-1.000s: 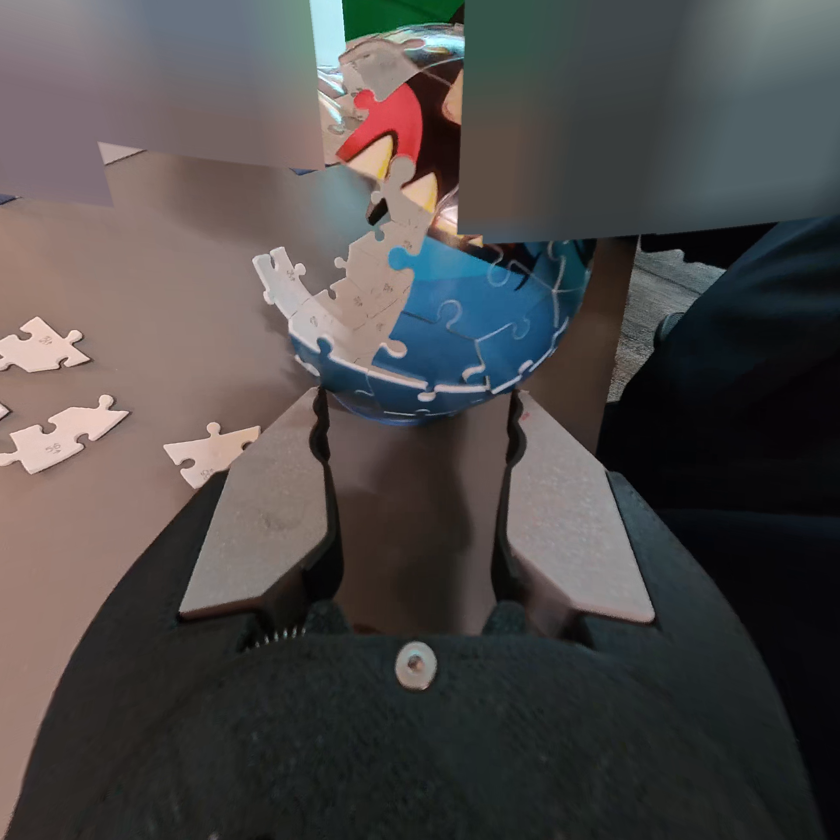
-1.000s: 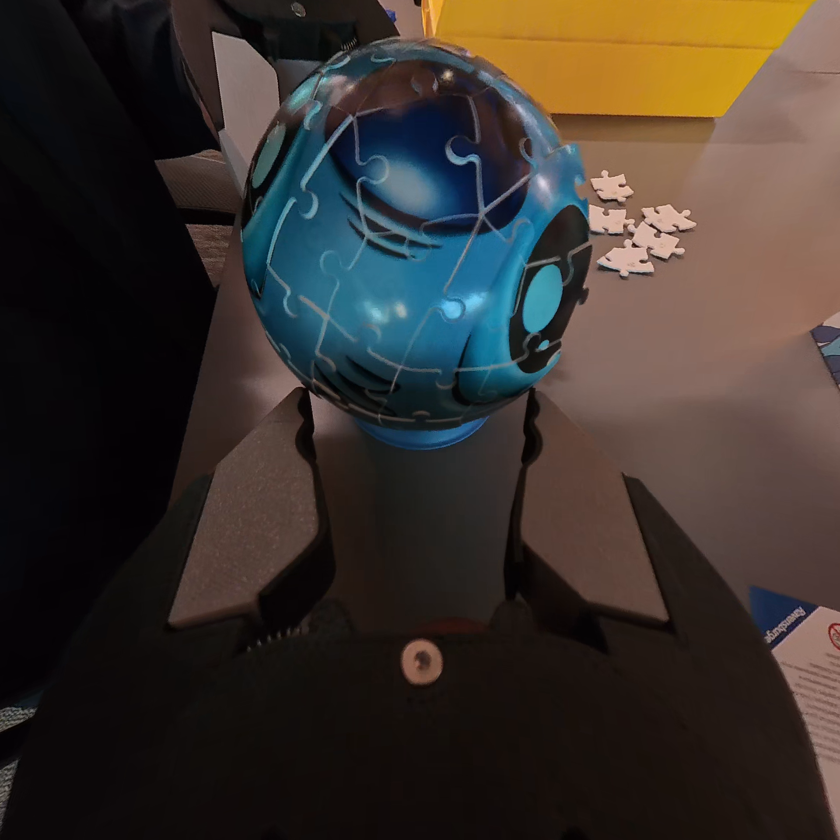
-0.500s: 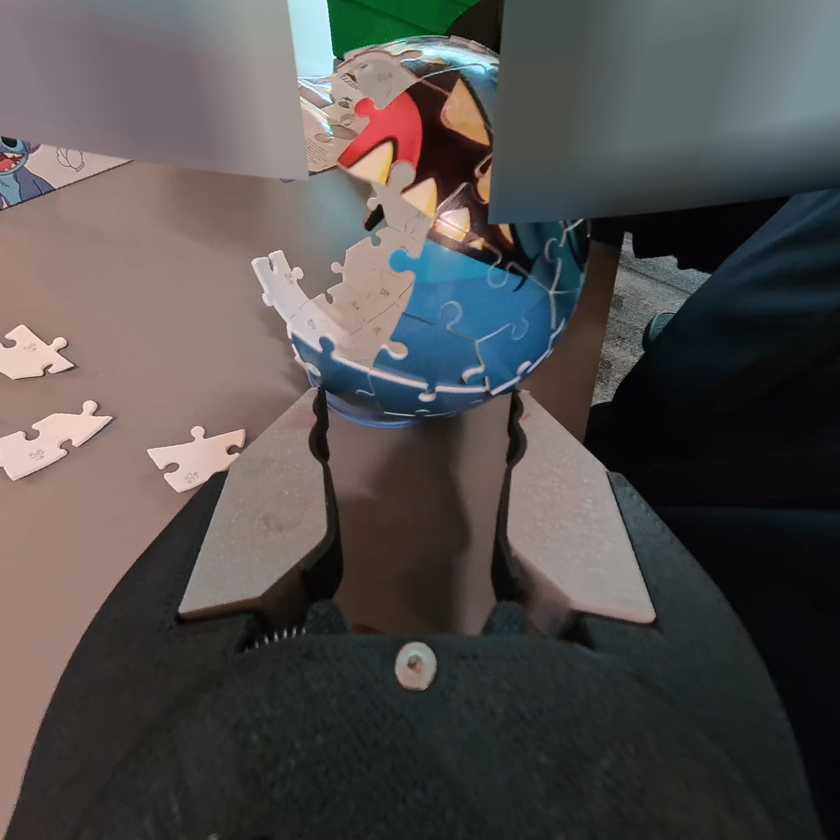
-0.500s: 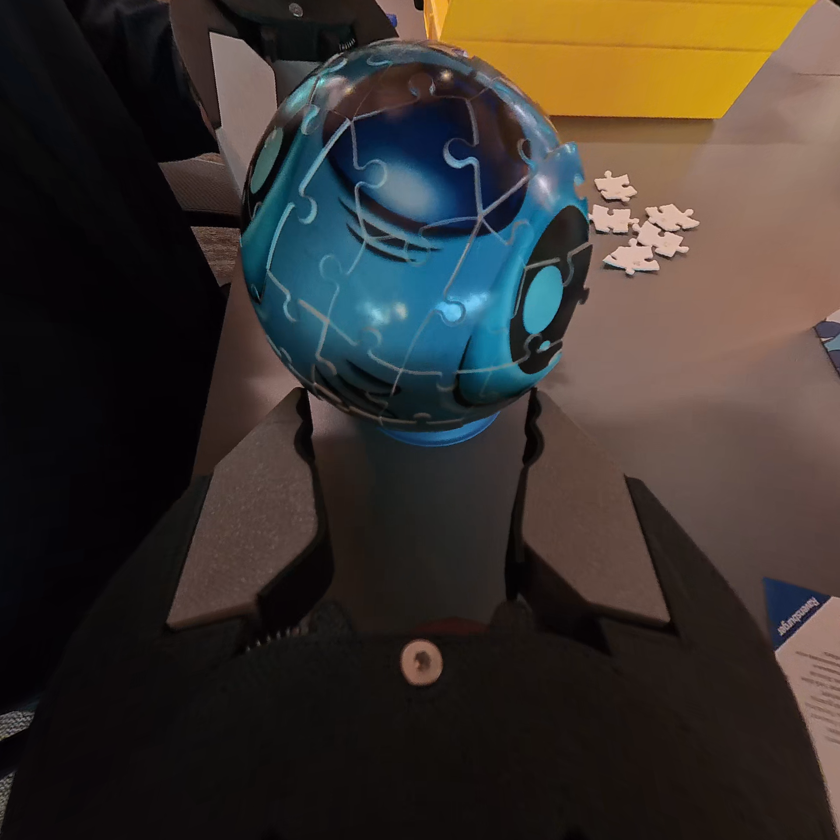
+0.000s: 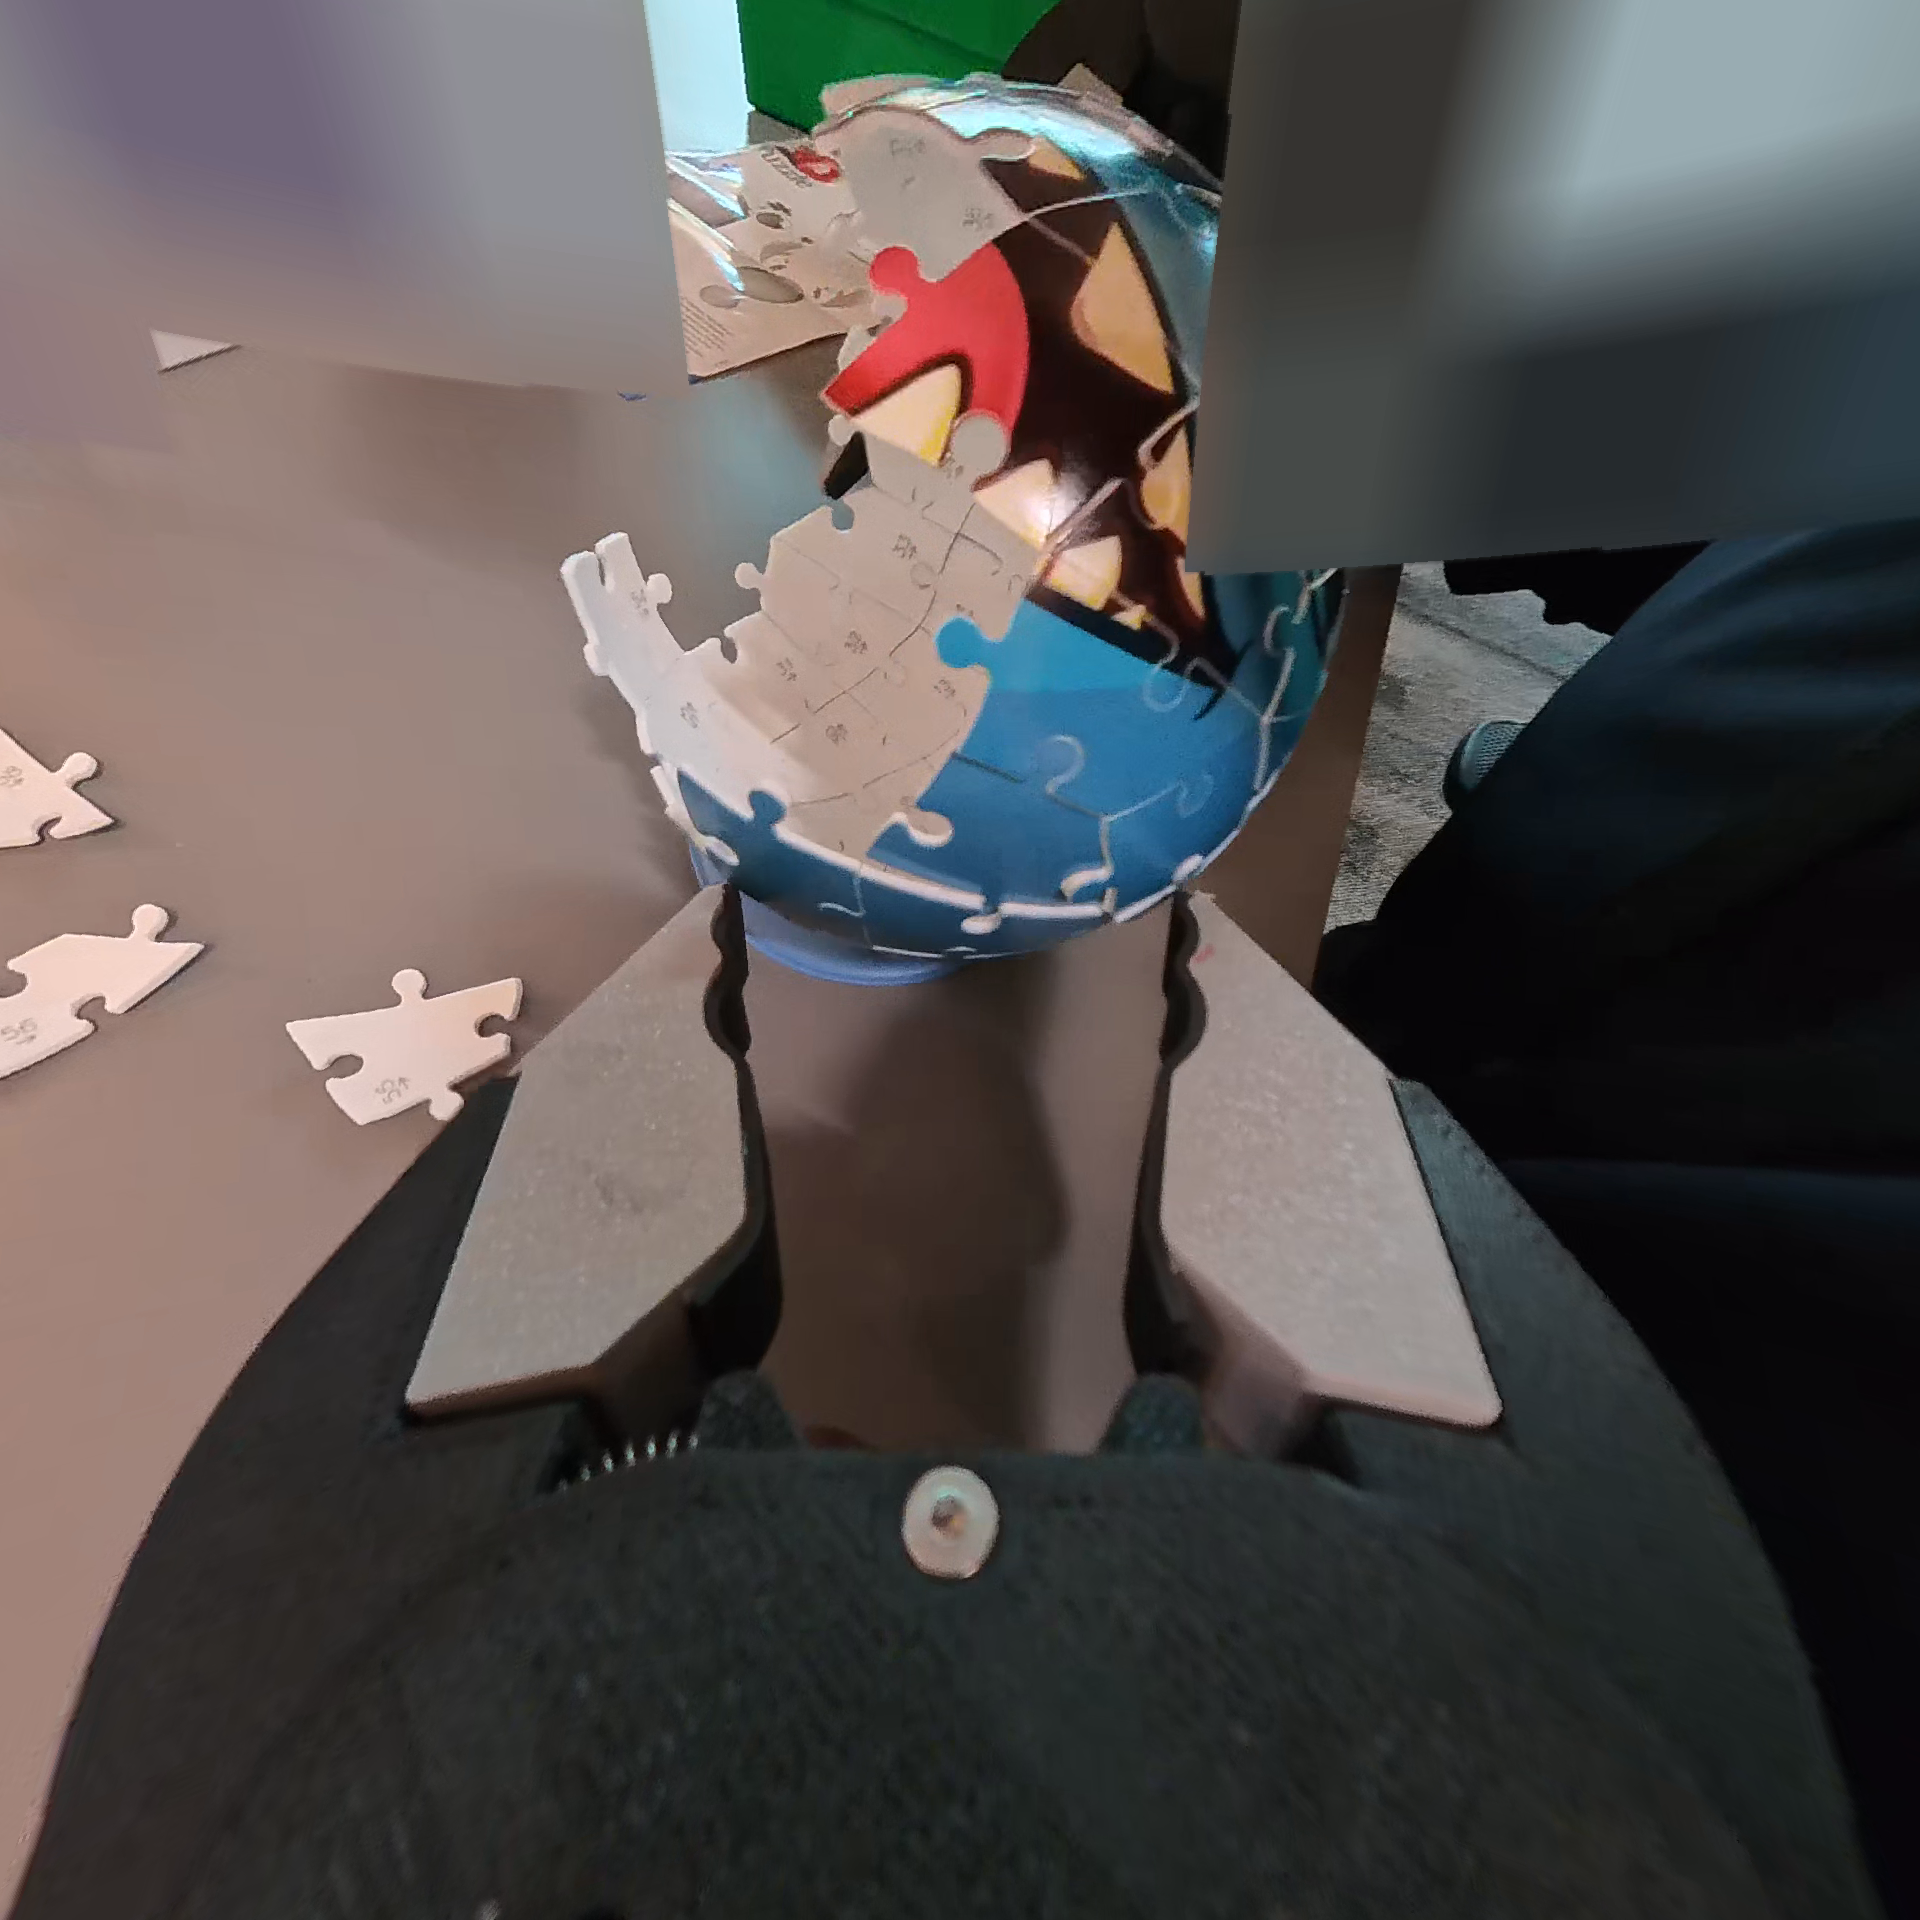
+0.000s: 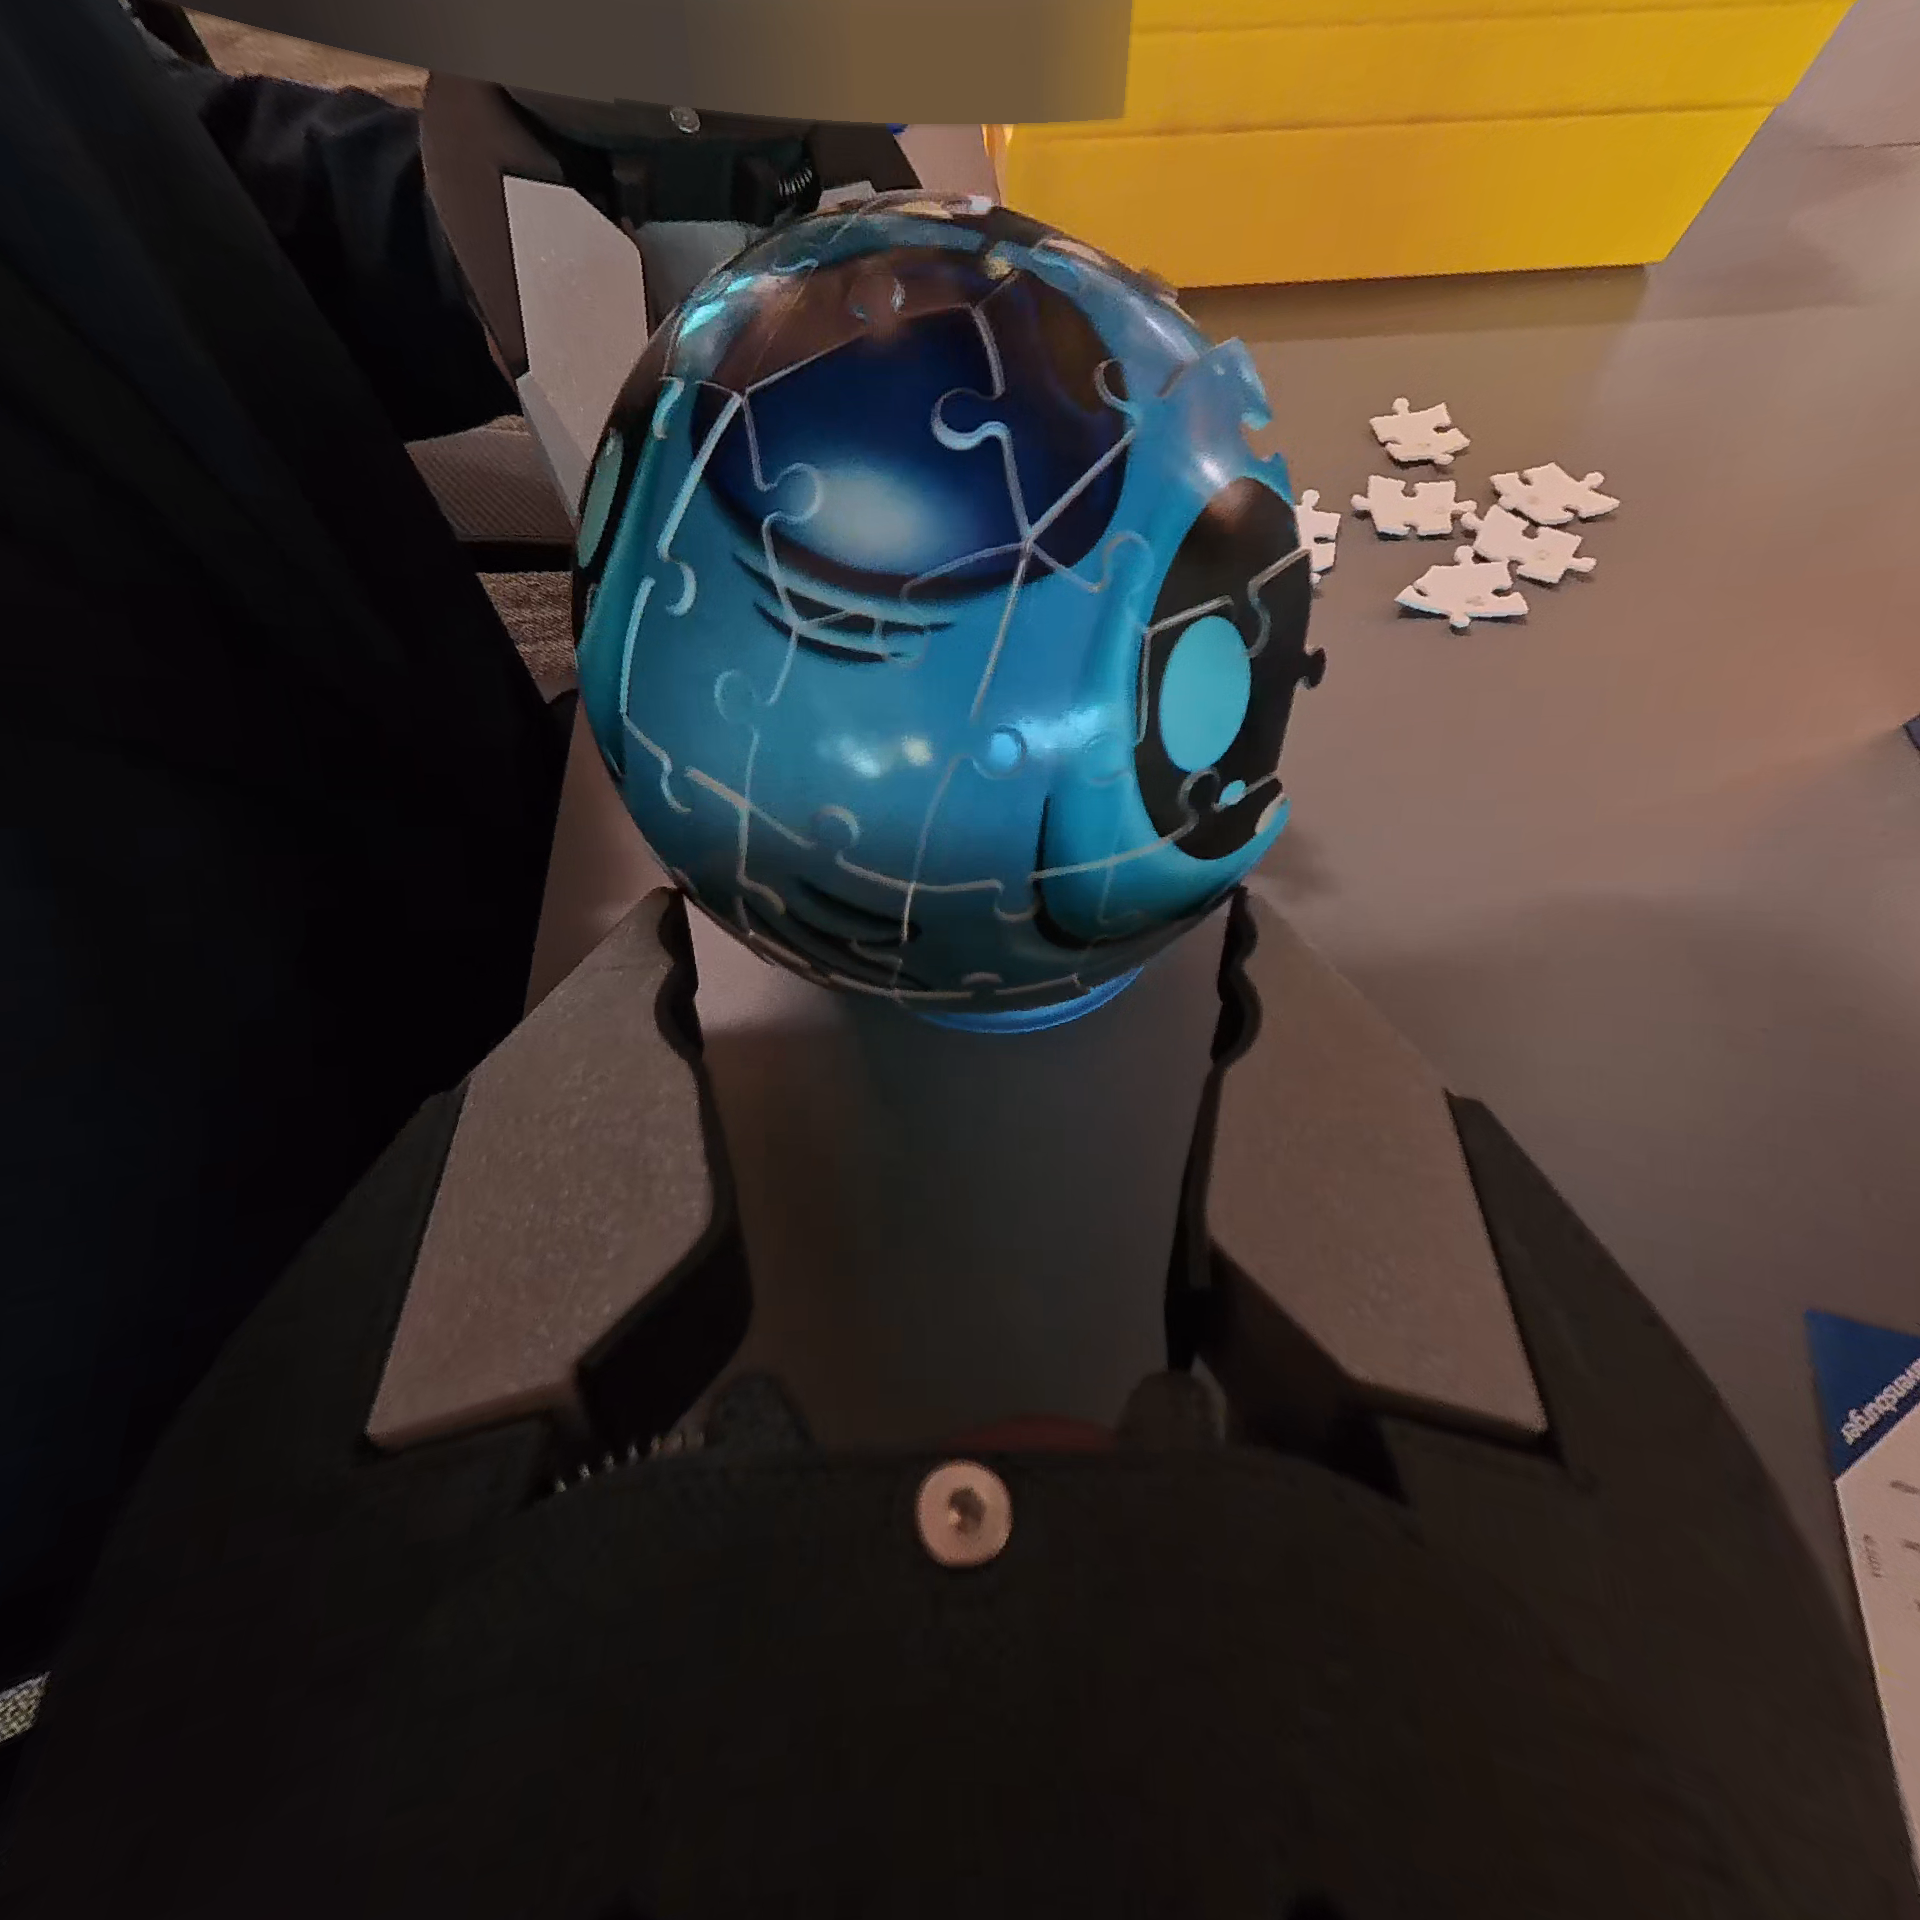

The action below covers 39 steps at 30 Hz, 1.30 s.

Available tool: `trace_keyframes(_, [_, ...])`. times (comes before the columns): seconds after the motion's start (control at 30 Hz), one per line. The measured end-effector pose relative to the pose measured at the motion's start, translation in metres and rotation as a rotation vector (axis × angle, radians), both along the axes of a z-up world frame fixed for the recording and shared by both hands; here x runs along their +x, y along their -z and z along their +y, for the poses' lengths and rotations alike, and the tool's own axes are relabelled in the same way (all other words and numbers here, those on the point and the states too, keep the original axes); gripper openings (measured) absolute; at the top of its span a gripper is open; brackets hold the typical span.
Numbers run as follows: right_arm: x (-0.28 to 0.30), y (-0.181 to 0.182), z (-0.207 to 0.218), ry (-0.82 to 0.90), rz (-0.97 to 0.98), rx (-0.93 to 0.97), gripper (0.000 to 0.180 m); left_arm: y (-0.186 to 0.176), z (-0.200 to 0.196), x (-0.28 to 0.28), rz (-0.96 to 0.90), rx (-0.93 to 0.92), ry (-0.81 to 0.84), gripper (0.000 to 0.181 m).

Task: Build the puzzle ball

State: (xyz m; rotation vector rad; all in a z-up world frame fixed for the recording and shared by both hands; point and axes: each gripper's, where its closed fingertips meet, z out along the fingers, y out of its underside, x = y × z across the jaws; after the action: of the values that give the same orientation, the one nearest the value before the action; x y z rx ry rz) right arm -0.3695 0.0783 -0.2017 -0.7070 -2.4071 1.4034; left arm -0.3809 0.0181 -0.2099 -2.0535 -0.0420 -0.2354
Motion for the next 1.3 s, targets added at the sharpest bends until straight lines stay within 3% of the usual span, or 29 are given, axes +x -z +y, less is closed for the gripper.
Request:
trace_keyframes(0.8, [0.009,-0.001,-0.006,0.001,-0.032,0.013,0.098,-0.004,-0.006,0.009,-0.016,-0.016,0.008,0.080])
trace_keyframes(1.3, [0.017,-0.011,-0.011,0.022,-0.157,-0.100,0.099,-0.010,-0.009,0.020,-0.211,-0.051,0.010,0.081])
